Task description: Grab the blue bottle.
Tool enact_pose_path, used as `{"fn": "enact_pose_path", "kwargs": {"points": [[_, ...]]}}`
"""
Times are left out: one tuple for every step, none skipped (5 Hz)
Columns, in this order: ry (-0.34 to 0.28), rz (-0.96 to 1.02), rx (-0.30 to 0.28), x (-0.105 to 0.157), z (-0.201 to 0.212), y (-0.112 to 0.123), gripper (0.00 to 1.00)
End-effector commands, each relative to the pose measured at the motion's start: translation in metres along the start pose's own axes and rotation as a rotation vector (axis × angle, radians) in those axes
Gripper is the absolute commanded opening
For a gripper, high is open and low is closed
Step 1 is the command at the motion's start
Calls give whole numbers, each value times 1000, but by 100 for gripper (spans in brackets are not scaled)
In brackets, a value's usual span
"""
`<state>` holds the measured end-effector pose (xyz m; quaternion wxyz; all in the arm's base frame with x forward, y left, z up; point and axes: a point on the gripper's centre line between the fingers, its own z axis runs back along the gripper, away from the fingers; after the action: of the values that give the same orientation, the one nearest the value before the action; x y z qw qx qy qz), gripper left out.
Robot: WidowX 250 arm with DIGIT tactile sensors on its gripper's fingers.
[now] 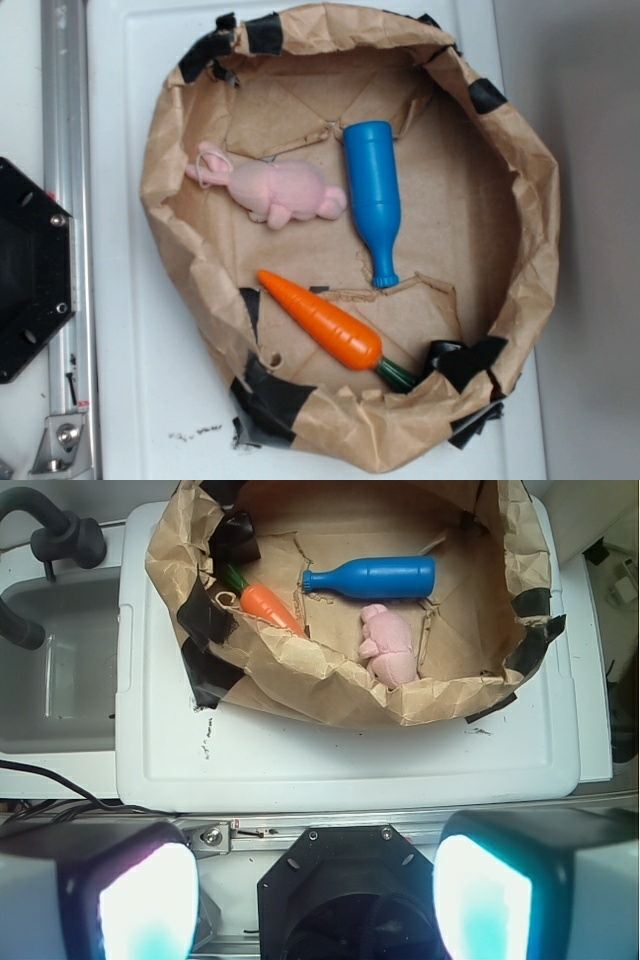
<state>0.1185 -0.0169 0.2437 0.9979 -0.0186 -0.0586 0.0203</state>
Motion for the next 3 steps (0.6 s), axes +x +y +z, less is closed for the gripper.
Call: {"fn": "enact_pose_path", "kwargs": {"points": [[0,0,0,0,0,0,100],[-82,-183,90,46,-41,20,100],[-183,-361,51,88,-65,26,100]]}}
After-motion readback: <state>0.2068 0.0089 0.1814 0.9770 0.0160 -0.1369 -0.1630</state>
